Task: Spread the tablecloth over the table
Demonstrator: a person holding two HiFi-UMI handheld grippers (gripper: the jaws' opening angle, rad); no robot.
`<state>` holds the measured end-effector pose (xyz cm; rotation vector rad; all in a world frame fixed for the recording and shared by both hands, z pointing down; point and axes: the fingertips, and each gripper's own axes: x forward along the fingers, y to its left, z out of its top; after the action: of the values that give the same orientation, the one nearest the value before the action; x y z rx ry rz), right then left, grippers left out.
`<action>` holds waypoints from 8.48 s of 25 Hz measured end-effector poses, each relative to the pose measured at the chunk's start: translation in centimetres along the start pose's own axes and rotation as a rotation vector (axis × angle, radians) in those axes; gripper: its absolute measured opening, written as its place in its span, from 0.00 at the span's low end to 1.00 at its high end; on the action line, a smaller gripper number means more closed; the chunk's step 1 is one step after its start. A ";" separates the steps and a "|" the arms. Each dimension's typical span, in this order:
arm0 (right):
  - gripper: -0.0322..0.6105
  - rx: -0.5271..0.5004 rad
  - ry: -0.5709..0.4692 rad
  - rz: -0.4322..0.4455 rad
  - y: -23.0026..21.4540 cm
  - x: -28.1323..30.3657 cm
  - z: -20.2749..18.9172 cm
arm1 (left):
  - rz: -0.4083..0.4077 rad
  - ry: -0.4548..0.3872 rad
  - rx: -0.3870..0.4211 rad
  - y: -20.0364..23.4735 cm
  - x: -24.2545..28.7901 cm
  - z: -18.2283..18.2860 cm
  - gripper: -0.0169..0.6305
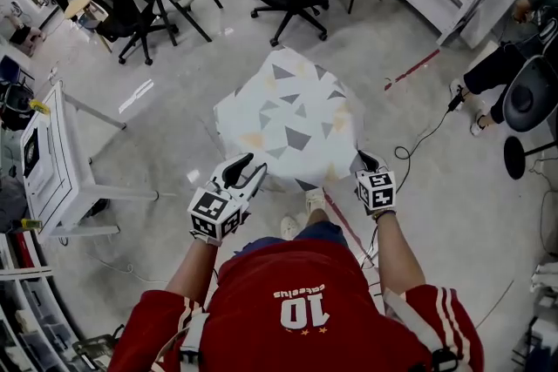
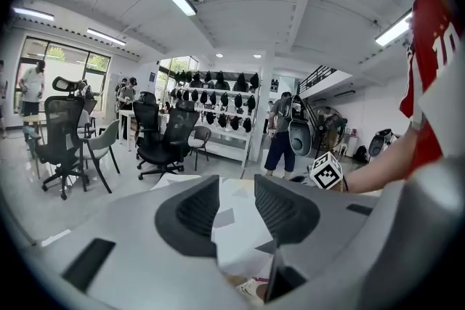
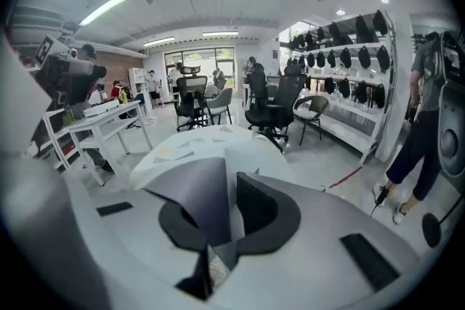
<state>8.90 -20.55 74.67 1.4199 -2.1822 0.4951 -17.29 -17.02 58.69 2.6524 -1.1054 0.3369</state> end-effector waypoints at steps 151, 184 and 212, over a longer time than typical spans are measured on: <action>0.07 -0.051 -0.607 0.112 0.7 -18.7 35.9 | 0.349 -0.353 0.105 -1.1 -0.2 24.8 0.04; 0.07 -0.050 -0.559 0.141 1.0 -17.0 34.2 | 0.344 -0.334 0.094 -0.7 -0.2 23.4 0.04; 0.07 -0.081 -0.626 0.131 2.0 -18.3 35.5 | 0.339 -0.364 0.122 -1.1 -0.4 25.0 0.04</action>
<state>6.16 -25.41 35.02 1.5380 -2.7528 -0.0123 -13.92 -23.84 34.80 2.6930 -1.7038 -0.0269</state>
